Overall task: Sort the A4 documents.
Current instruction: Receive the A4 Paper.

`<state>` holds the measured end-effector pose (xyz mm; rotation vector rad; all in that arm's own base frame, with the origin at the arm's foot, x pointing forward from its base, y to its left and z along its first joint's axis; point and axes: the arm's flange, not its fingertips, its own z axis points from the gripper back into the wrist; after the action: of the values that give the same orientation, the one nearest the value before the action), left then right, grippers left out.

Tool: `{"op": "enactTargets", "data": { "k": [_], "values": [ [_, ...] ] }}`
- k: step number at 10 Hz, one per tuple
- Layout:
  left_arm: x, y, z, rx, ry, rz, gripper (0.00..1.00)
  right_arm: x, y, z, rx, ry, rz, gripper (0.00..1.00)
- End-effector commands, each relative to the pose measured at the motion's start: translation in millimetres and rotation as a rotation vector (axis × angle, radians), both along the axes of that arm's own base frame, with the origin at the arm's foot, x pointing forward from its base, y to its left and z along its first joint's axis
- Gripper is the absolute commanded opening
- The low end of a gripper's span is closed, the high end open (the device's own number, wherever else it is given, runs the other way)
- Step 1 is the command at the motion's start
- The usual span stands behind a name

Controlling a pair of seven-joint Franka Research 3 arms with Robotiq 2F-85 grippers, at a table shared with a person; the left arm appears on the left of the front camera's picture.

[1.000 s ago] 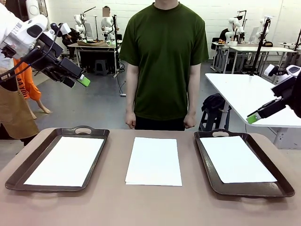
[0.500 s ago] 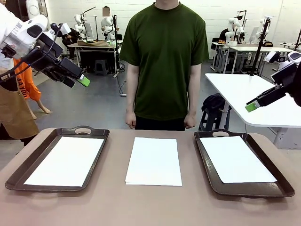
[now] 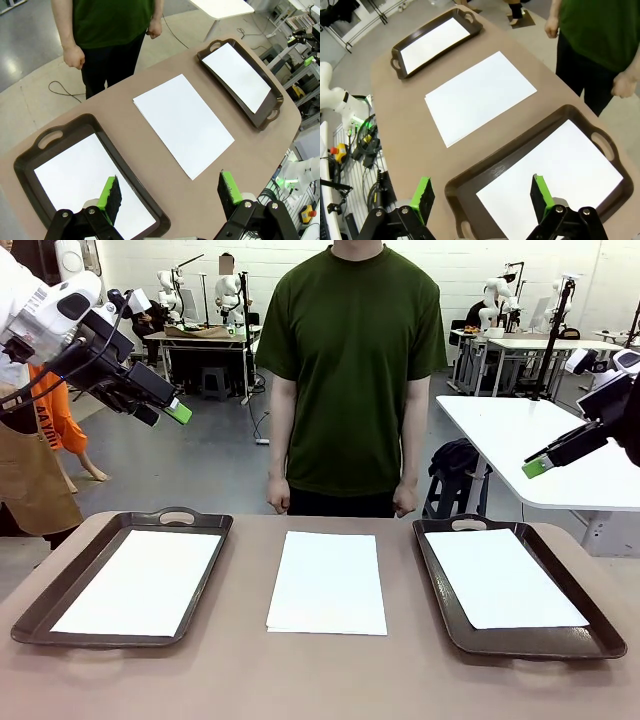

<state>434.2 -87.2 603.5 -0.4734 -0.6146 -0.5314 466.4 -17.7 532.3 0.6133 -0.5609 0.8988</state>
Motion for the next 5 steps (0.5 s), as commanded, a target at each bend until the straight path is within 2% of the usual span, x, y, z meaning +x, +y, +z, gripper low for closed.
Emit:
{"op": "enactTargets", "data": {
  "k": [1,5],
  "values": [
    [0.2,1.2,-0.3,-0.002,-0.010,-0.010,1.00,-0.1,1.1,0.7,0.000,-0.001,0.003,1.00],
    [0.2,1.2,-0.3,-0.002,-0.010,-0.010,1.00,-0.1,1.1,0.7,0.000,-0.001,0.003,1.00]
  ]
}}
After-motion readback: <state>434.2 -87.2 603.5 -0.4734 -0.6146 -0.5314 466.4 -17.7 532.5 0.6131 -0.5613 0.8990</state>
